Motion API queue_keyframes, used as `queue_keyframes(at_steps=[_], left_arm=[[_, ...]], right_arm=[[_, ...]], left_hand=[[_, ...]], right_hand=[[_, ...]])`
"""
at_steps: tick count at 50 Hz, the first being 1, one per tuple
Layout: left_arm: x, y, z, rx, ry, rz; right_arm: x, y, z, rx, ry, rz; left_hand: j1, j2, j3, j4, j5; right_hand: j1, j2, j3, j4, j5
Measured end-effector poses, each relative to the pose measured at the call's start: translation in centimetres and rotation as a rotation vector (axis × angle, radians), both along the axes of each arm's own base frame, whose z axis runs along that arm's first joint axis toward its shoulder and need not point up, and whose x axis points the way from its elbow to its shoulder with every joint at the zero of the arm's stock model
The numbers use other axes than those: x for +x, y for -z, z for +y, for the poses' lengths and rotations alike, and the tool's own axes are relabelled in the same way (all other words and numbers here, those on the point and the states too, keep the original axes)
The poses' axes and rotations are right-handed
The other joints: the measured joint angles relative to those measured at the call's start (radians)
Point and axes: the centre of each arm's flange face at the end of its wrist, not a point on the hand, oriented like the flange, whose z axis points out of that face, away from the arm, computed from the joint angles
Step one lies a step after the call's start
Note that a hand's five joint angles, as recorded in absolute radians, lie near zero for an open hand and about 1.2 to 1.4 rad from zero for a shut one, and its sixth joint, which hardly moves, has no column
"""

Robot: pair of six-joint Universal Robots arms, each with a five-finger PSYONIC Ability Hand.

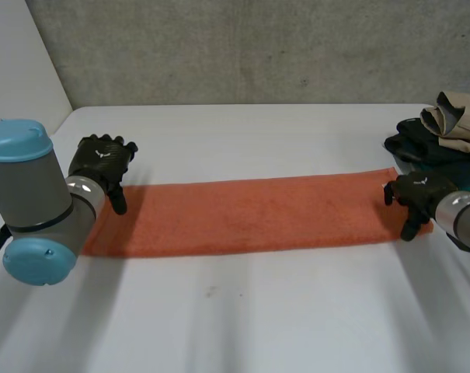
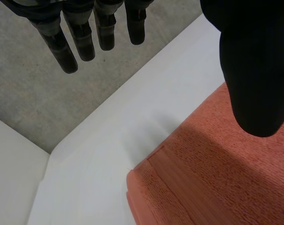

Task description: Fold the laundry.

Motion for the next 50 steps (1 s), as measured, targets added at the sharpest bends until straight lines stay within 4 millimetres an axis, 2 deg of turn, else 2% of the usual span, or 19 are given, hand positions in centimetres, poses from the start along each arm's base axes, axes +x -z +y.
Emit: queue_keyframes(at_steps=[3,8,19,21,22,24,26,30,37,50], left_arm=[[0.0,0.1,0.3,0.006,0.001,0.005],[-0.2,0.2,0.5,0.01,0.008,0.005],[-0.3,0.7,0.7,0.015,0.013,0.002],[-0.3,0.7,0.7,0.014,0.013,0.002],[-0.3,0.7,0.7,0.014,0.013,0.002],[-0.3,0.7,0.8,0.012,0.012,0.002],[-0.3,0.6,0.8,0.009,0.012,0.003],[-0.3,0.1,1.0,-0.003,0.015,0.007],[-0.3,-1.3,1.6,-0.035,0.02,0.018],[-0.2,-1.9,2.7,-0.043,0.027,0.022]], right_arm=[[-0.6,0.5,0.1,0.024,-0.014,-0.016],[-1.3,1.3,-0.8,-0.018,-0.021,-0.02],[-1.6,3.7,-2.3,-0.089,-0.031,0.042],[-1.7,4.0,-2.3,-0.086,-0.035,0.055],[-1.7,4.2,-2.4,-0.084,-0.037,0.063],[-2.0,4.5,-2.5,-0.082,-0.031,0.073],[-2.5,4.6,-2.6,-0.086,-0.012,0.079],[-4.1,4.2,-2.9,-0.114,0.045,0.094],[-7.0,1.2,-2.8,-0.194,0.123,0.108],[-13.7,-0.4,-4.0,-0.236,0.259,0.226]], left_hand=[[0.0,0.0,0.0,0.0,0.0],[0.0,0.0,0.0,0.0,0.0],[0.0,0.0,0.0,0.0,0.0],[0.0,0.0,0.0,0.0,0.0],[0.0,0.0,0.0,0.0,0.0],[0.0,0.0,0.0,0.0,0.0],[0.0,0.0,0.0,0.0,0.0],[0.0,0.0,0.0,0.0,0.0],[0.0,0.0,0.0,0.0,0.0],[0.0,0.0,0.0,0.0,0.0]], right_hand=[[0.02,0.023,0.027,0.026,0.024],[0.02,0.023,0.029,0.028,0.028],[0.055,0.058,0.063,0.061,0.052],[0.176,0.183,0.171,0.17,0.155],[0.295,0.347,0.345,0.345,0.302],[0.322,0.572,0.56,0.561,0.503],[0.319,0.593,0.607,0.614,0.575],[0.319,0.593,0.614,0.625,0.601],[0.319,0.593,0.616,0.626,0.611],[0.319,0.593,0.616,0.626,0.612]])
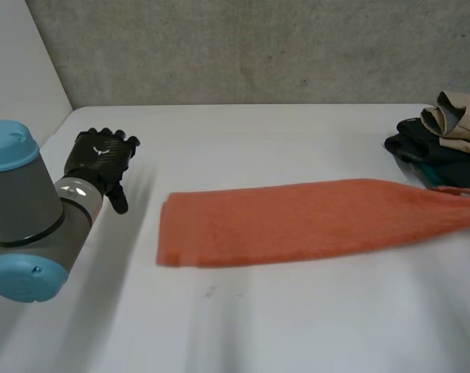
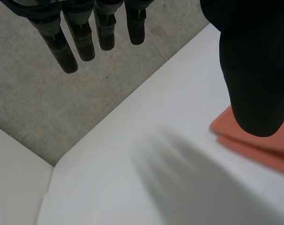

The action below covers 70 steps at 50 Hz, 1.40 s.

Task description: Fold the laundry.

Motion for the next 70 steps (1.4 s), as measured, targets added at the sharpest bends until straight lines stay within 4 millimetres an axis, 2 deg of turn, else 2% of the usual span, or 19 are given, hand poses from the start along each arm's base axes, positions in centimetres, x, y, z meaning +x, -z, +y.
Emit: queue_keyframes(at_steps=[4,9,10,12,14,18,20,23,26,31,34,36,42,45,49,54,59,64,70], left_arm=[[0.1,-0.3,0.2,-0.006,0.0,0.001],[0.3,-1.3,0.4,-0.03,-0.004,0.01],[0.4,-1.6,0.5,-0.037,-0.005,0.013],[0.4,-2.0,0.5,-0.048,-0.007,0.017],[0.6,-2.7,0.8,-0.065,-0.01,0.023],[0.9,-3.6,1.2,-0.087,-0.014,0.031],[1.1,-3.9,1.4,-0.096,-0.017,0.033],[1.3,-4.0,1.7,-0.097,-0.018,0.034],[1.3,-3.9,2.0,-0.09,-0.016,0.032],[1.2,-3.2,2.3,-0.068,-0.011,0.031],[1.1,-2.9,2.5,-0.054,-0.007,0.038],[1.0,-2.6,2.6,-0.043,-0.004,0.048],[0.7,-2.5,2.9,-0.029,0.015,0.077],[0.4,-2.6,3.0,-0.027,0.038,0.092],[0.3,-2.6,3.0,-0.025,0.054,0.097],[0.2,-2.3,3.0,-0.017,0.061,0.096],[0.0,-1.6,3.0,-0.001,0.065,0.09],[-0.4,-1.0,3.1,0.004,0.077,0.088],[-0.9,-0.8,3.3,0.001,0.093,0.089]], right_arm=[[-0.3,-1.1,-0.4,-0.031,0.002,0.073],[4.9,-4.6,-0.2,-0.142,-0.121,0.115],[7.4,-5.7,0.3,-0.183,-0.185,0.109],[9.3,-6.4,0.7,-0.211,-0.233,0.1],[15.7,-8.1,2.8,-0.289,-0.418,0.063],[23.1,-8.4,6.3,-0.36,-0.667,0.015],[28.0,-7.6,9.1,-0.397,-0.845,-0.016],[32.2,-6.1,12.1,-0.417,-1.003,-0.043],[36.7,-2.9,15.9,-0.398,-1.174,-0.071],[39.8,1.8,19.7,-0.307,-1.291,-0.077],[40.2,2.8,20.5,-0.275,-1.271,-0.07],[40.0,2.3,20.2,-0.271,-1.189,-0.068],[36.8,-2.0,17.0,-0.284,-0.882,-0.143],[31.9,-5.0,13.5,-0.27,-0.672,-0.237],[25.7,-6.2,10.2,-0.217,-0.498,-0.292],[16.2,-5.1,6.7,-0.088,-0.254,-0.281],[8.6,-2.9,5.4,0.021,-0.104,-0.239],[5.2,-1.4,5.1,0.054,-0.081,-0.166],[3.8,-0.2,4.0,0.016,-0.075,-0.084]], left_hand=[[0.0,0.0,0.0,0.0,0.0],[0.0,0.0,0.0,0.0,0.0],[0.0,0.0,0.0,0.0,0.0],[0.0,0.0,0.0,0.0,0.0],[0.0,0.0,0.0,0.0,0.0],[0.0,0.0,0.0,0.0,0.0],[0.0,0.0,0.0,0.0,0.0],[0.0,0.0,0.0,0.0,0.0],[0.0,0.0,0.0,0.0,0.0],[0.0,0.0,0.0,0.0,0.0],[0.0,0.0,0.0,0.0,0.0],[0.0,0.0,0.0,0.0,0.0],[0.0,0.0,0.0,0.0,0.0],[0.0,0.0,0.0,0.0,0.0],[0.0,0.0,0.0,0.0,0.0],[0.0,0.0,0.0,0.0,0.0],[0.0,0.0,0.0,0.0,0.0],[0.0,0.0,0.0,0.0,0.0],[0.0,0.0,0.0,0.0,0.0]], right_hand=[[0.0,0.0,0.0,0.0,0.0],[0.0,0.0,0.003,0.001,0.002],[0.0,0.0,0.003,0.001,0.002],[0.0,0.0,0.003,0.001,0.002],[0.0,0.001,0.003,0.001,0.009],[0.0,0.009,0.003,0.001,0.014],[0.0,0.009,0.003,0.001,0.015],[0.0,0.009,0.003,0.001,0.015],[0.0,0.009,0.003,0.001,0.016],[0.0,0.009,0.004,0.001,0.016],[-0.072,-0.236,-0.245,-0.249,-0.237],[-0.421,-0.662,-0.664,-0.673,-0.665],[-0.51,-0.776,-0.801,-0.825,-0.836],[-0.51,-0.776,-0.801,-0.825,-0.836],[-0.509,-0.776,-0.8,-0.823,-0.819],[-0.455,-0.772,-0.757,-0.757,-0.738],[-0.439,-0.716,-0.735,-0.735,-0.715],[-0.381,-0.658,-0.68,-0.683,-0.665],[0.114,-0.137,-0.169,-0.178,-0.17]])
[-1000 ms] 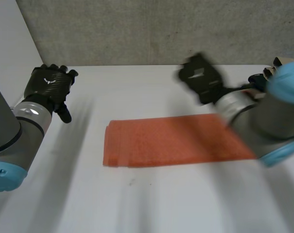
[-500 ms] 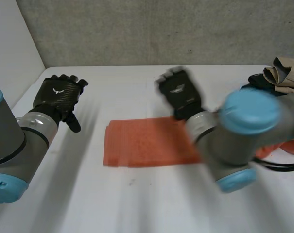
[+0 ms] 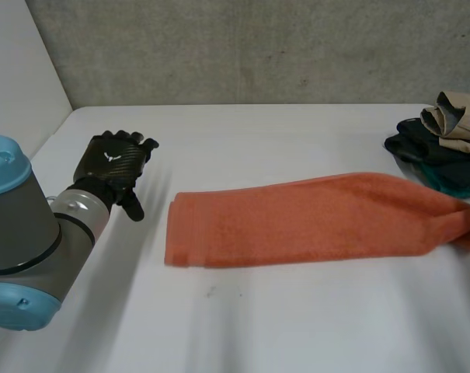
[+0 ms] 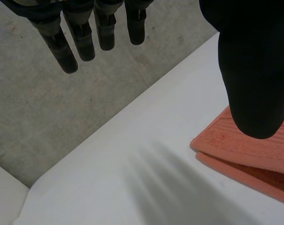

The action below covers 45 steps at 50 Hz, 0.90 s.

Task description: Fold the laundry.

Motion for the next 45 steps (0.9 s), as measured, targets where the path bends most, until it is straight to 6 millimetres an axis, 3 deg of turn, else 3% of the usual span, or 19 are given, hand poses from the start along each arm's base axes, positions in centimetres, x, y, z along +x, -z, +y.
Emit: queue_keyframes(at_steps=[2,6,8,11,13,16,19,20,23,27,29,31,34,36,39,45], left_arm=[[-0.1,0.0,0.1,-0.001,0.003,0.0],[-0.1,-0.1,0.2,-0.004,0.006,0.001],[-0.1,-0.2,0.2,-0.006,0.006,0.002],[-0.1,-0.3,0.3,-0.01,0.005,0.003],[0.0,-0.5,0.4,-0.014,0.005,0.004],[0.1,-0.7,0.6,-0.018,0.005,0.006],[0.2,-0.8,0.9,-0.019,0.004,0.006],[0.4,-0.9,1.1,-0.02,0.002,0.006],[0.6,-1.0,1.4,-0.021,-0.002,0.007],[1.0,-1.2,1.8,-0.026,-0.01,0.009],[1.1,-1.3,1.8,-0.027,-0.013,0.009],[1.4,-1.4,1.8,-0.031,-0.023,0.011],[1.7,-1.5,1.7,-0.035,-0.034,0.013],[1.8,-1.7,1.5,-0.041,-0.04,0.015],[1.9,-2.0,1.4,-0.055,-0.043,0.021],[1.3,-3.0,1.2,-0.096,-0.029,0.039]], right_arm=[[-0.2,0.3,-0.6,-0.033,0.009,0.025],[0.2,-0.3,-1.7,-0.124,0.015,0.069],[1.4,-1.3,-2.1,-0.188,-0.011,0.095],[5.1,-3.4,-2.2,-0.305,-0.105,0.135],[8.7,-4.8,-1.7,-0.38,-0.202,0.16],[14.5,-6.4,0.4,-0.475,-0.383,0.189],[19.3,-6.5,3.1,-0.527,-0.566,0.209],[21.8,-6.1,4.9,-0.549,-0.684,0.219],[26.2,-4.5,8.9,-0.582,-0.923,0.235],[30.4,-1.2,14.2,-0.609,-1.224,0.245],[31.1,-0.4,15.1,-0.61,-1.271,0.245],[32.7,1.9,17.0,-0.595,-1.355,0.251],[33.6,3.3,17.2,-0.568,-1.34,0.264],[33.9,3.6,16.8,-0.544,-1.279,0.269],[33.8,2.9,15.8,-0.506,-1.184,0.234],[32.2,-1.9,15.0,-0.4,-1.023,-0.04]], left_hand=[[0.0,0.0,0.0,0.0,0.0],[0.0,0.0,0.0,0.0,0.0],[0.0,0.0,0.0,0.0,0.0],[0.0,0.0,0.0,0.0,0.0],[0.0,0.0,0.0,0.0,0.0],[0.0,0.0,0.0,0.0,0.0],[0.0,0.0,0.0,0.0,0.0],[0.0,0.0,0.0,0.0,0.0],[0.0,0.0,0.0,0.0,0.0],[0.0,0.0,0.0,0.0,0.0],[0.0,0.0,0.0,0.0,0.0],[0.0,0.0,0.0,0.0,0.0],[0.0,0.0,0.0,0.0,0.0],[0.0,0.0,0.0,0.0,0.0],[0.0,0.0,0.0,0.0,0.0],[0.0,0.0,0.0,0.0,0.0]], right_hand=[[0.095,0.142,0.144,0.146,0.126],[0.095,0.147,0.162,0.176,0.134],[0.095,0.147,0.163,0.178,0.139],[0.095,0.147,0.166,0.178,0.148],[0.095,0.147,0.169,0.178,0.148],[0.095,0.147,0.169,0.178,0.155],[0.095,0.147,0.169,0.179,0.16],[0.095,0.147,0.169,0.179,0.162],[0.095,0.147,0.169,0.179,0.163],[0.095,0.147,0.171,0.179,0.164],[0.095,0.147,0.171,0.179,0.164],[0.095,0.144,0.164,0.17,0.16],[-0.22,-0.227,-0.203,-0.2,-0.206],[-0.56,-0.578,-0.552,-0.552,-0.569],[-0.772,-0.797,-0.783,-0.779,-0.787],[-0.78,-0.811,-0.808,-0.808,-0.797]])
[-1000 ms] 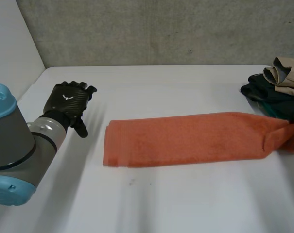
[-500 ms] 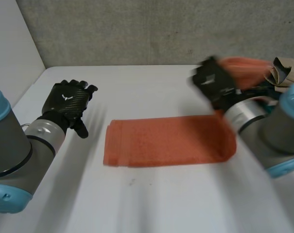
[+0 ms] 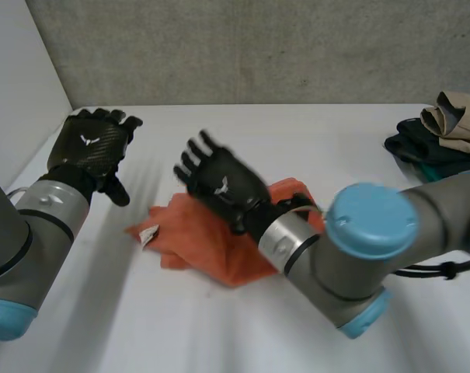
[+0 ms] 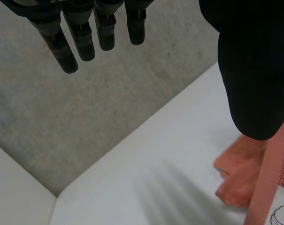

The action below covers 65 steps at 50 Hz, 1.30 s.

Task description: Fold the laundry.

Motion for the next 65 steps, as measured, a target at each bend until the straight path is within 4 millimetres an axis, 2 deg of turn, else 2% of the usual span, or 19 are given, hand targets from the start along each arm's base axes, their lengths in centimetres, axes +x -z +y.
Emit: queue_keyframes(at_steps=[4,8,14,19,25,31,38,40,41,42,43,45,48,51,57,59,60,63,65], left_arm=[[-0.9,-0.7,0.2,-0.021,0.03,0.018],[-2.9,-0.5,1.2,-0.01,0.097,0.037],[-6.0,1.3,3.4,0.044,0.208,0.028],[-7.6,3.5,4.7,0.098,0.264,-0.009],[-8.6,5.1,4.3,0.122,0.291,-0.047],[-9.8,7.2,2.5,0.126,0.318,-0.156],[-9.7,8.5,1.2,0.115,0.321,-0.284],[-9.6,8.6,1.0,0.114,0.318,-0.297],[-9.5,8.8,0.8,0.115,0.316,-0.309],[-9.5,8.8,0.8,0.115,0.316,-0.31],[-9.5,8.9,0.7,0.115,0.314,-0.314],[-9.6,8.8,0.4,0.111,0.312,-0.315],[-9.8,8.4,0.1,0.091,0.308,-0.306],[-10.2,7.5,-0.4,0.059,0.303,-0.293],[-12.0,4.3,-2.4,-0.083,0.299,-0.268],[-13.0,2.6,-3.1,-0.163,0.297,-0.253],[-13.8,1.1,-3.5,-0.233,0.295,-0.232],[-15.2,-1.7,-3.6,-0.358,0.293,-0.179],[-16.3,-5.1,-2.9,-0.492,0.284,-0.093]], right_arm=[[-2.1,-2.7,-0.6,0.2,0.058,-0.149],[-4.8,-3.6,-1.8,0.366,0.148,-0.214],[-8.4,-2.1,-3.0,0.535,0.308,-0.157],[-10.0,0.0,-3.4,0.593,0.396,-0.077],[-10.5,1.8,-3.5,0.6,0.431,-0.023],[-10.7,3.5,-3.7,0.593,0.468,0.026],[-10.8,4.0,-3.9,0.584,0.495,0.046],[-10.8,4.0,-3.9,0.582,0.497,0.046],[-10.8,4.0,-3.9,0.58,0.498,0.046],[-10.8,4.0,-3.9,0.579,0.498,0.046],[-10.8,4.0,-3.9,0.578,0.498,0.046],[-10.8,4.0,-3.9,0.577,0.497,0.045],[-10.8,3.9,-4.0,0.575,0.495,0.045],[-10.7,3.9,-4.0,0.573,0.493,0.044],[-10.6,4.0,-4.0,0.568,0.492,0.05],[-10.6,4.1,-4.0,0.568,0.495,0.052],[-10.7,4.1,-4.1,0.567,0.499,0.052],[-10.8,4.1,-4.3,0.565,0.51,0.05],[-11.1,4.1,-4.6,0.558,0.527,0.044]], left_hand=[[0.0,0.0,0.0,0.0,0.0],[0.0,0.0,0.0,0.0,0.0],[0.0,0.0,0.0,0.0,0.0],[0.0,0.0,0.0,0.0,0.0],[0.006,0.007,0.003,0.01,0.004],[0.077,0.061,0.049,0.068,0.045],[0.297,0.267,0.263,0.277,0.257],[0.297,0.267,0.263,0.277,0.257],[0.425,0.393,0.381,0.394,0.372],[0.425,0.393,0.381,0.394,0.372],[0.624,0.587,0.581,0.58,0.554],[0.891,0.849,0.84,0.843,0.814],[0.948,0.975,0.963,0.984,0.913],[0.948,0.983,0.972,0.992,0.913],[0.948,0.984,0.973,0.992,0.913],[0.948,0.984,0.973,0.992,0.913],[0.948,0.984,0.973,0.992,0.913],[0.948,0.984,0.973,0.992,0.913],[0.948,0.984,0.973,0.993,0.914]], right_hand=[[0.0,0.0,0.0,0.0,0.0],[0.0,0.0,0.0,0.0,0.0],[0.0,0.0,0.0,0.0,0.0],[0.0,0.0,0.0,0.0,0.0],[0.0,0.0,0.0,0.0,0.0],[0.0,0.0,0.0,0.0,0.0],[0.0,0.0,0.0,0.0,0.0],[0.0,0.0,0.0,0.0,0.0],[0.0,0.0,0.0,0.0,0.0],[0.0,0.0,0.0,0.0,0.0],[0.0,0.0,0.0,0.0,0.0],[0.0,0.0,0.0,0.0,0.0],[0.0,0.0,0.0,0.0,0.0],[0.0,0.0,0.0,0.001,0.0],[0.0,0.0,0.0,0.0,0.0],[0.0,0.0,0.0,0.0,0.0],[0.0,0.0,0.0,0.0,0.0],[0.0,0.0,0.0,0.0,0.0],[0.0,0.0,0.0,0.0,0.0]])
